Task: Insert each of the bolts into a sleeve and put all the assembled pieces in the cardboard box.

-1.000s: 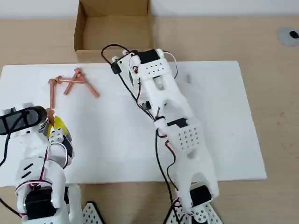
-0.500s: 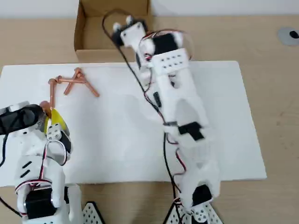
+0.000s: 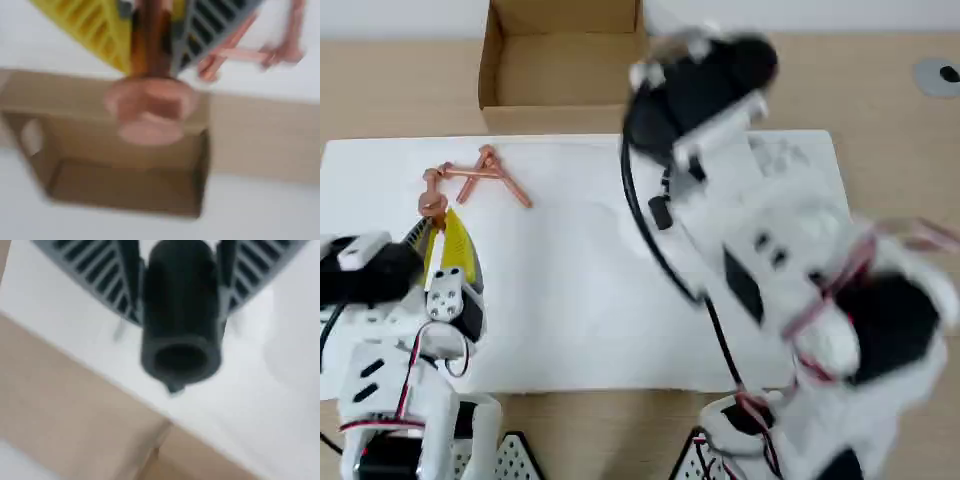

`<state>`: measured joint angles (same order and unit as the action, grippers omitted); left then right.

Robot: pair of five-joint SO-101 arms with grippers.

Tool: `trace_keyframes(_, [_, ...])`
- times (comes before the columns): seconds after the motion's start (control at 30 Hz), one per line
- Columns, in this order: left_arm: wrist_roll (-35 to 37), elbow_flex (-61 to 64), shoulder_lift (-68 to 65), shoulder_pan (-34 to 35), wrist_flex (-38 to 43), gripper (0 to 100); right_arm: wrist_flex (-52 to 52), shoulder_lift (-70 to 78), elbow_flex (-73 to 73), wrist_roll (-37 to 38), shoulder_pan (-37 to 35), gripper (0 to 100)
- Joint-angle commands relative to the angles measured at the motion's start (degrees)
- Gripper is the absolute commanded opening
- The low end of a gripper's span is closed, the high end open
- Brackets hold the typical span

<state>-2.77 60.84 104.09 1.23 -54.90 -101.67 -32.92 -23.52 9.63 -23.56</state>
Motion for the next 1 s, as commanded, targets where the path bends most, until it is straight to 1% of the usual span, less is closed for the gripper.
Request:
trace_keyframes(0.0, [-0.79, -6.51, -0.13, -2.81, 1.93, 1, -0.26, -10.07, 17.8, 0.7, 0.66, 0.9])
trace_keyframes(0.07, [-0.88, -9.23, -0.13, -2.99, 3.34, 1, 2.29, -14.29, 27.47, 0.7, 0.84, 0.9])
trace_keyframes(0.17, [-1.76, -13.36, -0.22, -3.34, 4.84, 1, 10.99, -20.44, 37.93, 0.7, 1.01, 0.9])
trace_keyframes(0.3, [-1.93, -17.93, -3.82, -6.24, 4.84, 1, 25.32, -27.38, 45.49, 0.35, 1.01, 0.9])
trace_keyframes(0.43, [-1.67, -25.41, -11.21, -7.65, 5.1, 1, 32.26, -32.57, 51.65, -0.62, 0.57, 0.9])
trace_keyframes(0.5, [-1.67, -28.75, -14.64, -9.41, 4.84, 1, 35.16, -34.77, 55.96, -5.54, -1.45, 0.9])
trace_keyframes(0.6, [-1.49, -29.63, -17.01, -11.96, 3.52, 1, 39.65, -38.29, 64.84, -15.56, -6.2, 0.9])
trace_keyframes(0.67, [0.44, -29.01, -16.48, -12.75, 2.46, 1, 43.25, -41.36, 71.43, -18.11, -9.54, 0.9])
trace_keyframes(0.73, [2.9, -27.52, -15.43, -12.31, 2.73, 1, 47.12, -45.14, 77.32, -16.97, -11.03, 0.9])
trace_keyframes(0.83, [3.87, -24.62, -12.88, -12.31, 2.73, 1, 53.27, -51.91, 85.49, -13.27, -10.86, 0.9])
trace_keyframes(0.9, [3.87, -22.07, -11.12, -12.75, 2.9, 1, 55.12, -57.1, 89.71, -10.81, -10.15, 0.9])
trace_keyframes(0.97, [3.87, -18.99, -9.71, -12.75, 5.01, 1, 56.18, -62.81, 93.58, -9.76, -9.01, 0.9])
